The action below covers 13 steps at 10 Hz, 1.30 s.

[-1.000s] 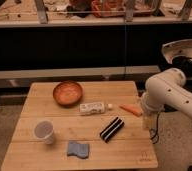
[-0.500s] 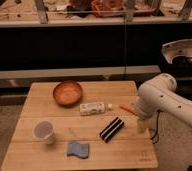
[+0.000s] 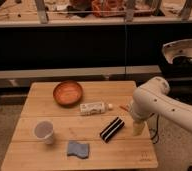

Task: Push the eraser across the table

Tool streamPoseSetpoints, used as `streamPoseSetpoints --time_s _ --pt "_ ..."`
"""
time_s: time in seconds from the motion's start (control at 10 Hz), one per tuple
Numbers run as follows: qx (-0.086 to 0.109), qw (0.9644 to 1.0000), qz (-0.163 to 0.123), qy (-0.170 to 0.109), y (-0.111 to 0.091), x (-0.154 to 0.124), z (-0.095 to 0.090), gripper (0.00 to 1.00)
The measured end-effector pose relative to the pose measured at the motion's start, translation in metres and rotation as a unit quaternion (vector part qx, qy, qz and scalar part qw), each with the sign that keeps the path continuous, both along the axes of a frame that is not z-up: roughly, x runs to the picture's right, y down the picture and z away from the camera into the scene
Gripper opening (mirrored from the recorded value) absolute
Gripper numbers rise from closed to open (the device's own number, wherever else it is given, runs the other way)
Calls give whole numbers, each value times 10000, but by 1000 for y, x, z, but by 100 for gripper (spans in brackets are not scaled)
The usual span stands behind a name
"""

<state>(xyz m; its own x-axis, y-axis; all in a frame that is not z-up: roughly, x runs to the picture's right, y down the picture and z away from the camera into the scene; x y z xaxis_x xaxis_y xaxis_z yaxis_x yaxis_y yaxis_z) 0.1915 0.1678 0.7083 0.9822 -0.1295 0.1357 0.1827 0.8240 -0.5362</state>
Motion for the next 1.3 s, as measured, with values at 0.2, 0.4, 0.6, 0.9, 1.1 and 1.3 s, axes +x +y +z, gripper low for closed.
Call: streamPoseSetpoints --time_s 0.2,0.4,0.6,0.9,1.1,1.3 --pt "12 9999 -114 -76 4 -4 3 80" --pt "5 9997 -180 -140 5 -10 4 80" --pt "12 9993 -273 -238 8 -21 8 80" --pt "12 9986 -425 -326 13 -26 11 80" --pt "6 9981 -482 -381 15 -32 12 80" --pt "12 9975 -556 -433 16 -35 14 80"
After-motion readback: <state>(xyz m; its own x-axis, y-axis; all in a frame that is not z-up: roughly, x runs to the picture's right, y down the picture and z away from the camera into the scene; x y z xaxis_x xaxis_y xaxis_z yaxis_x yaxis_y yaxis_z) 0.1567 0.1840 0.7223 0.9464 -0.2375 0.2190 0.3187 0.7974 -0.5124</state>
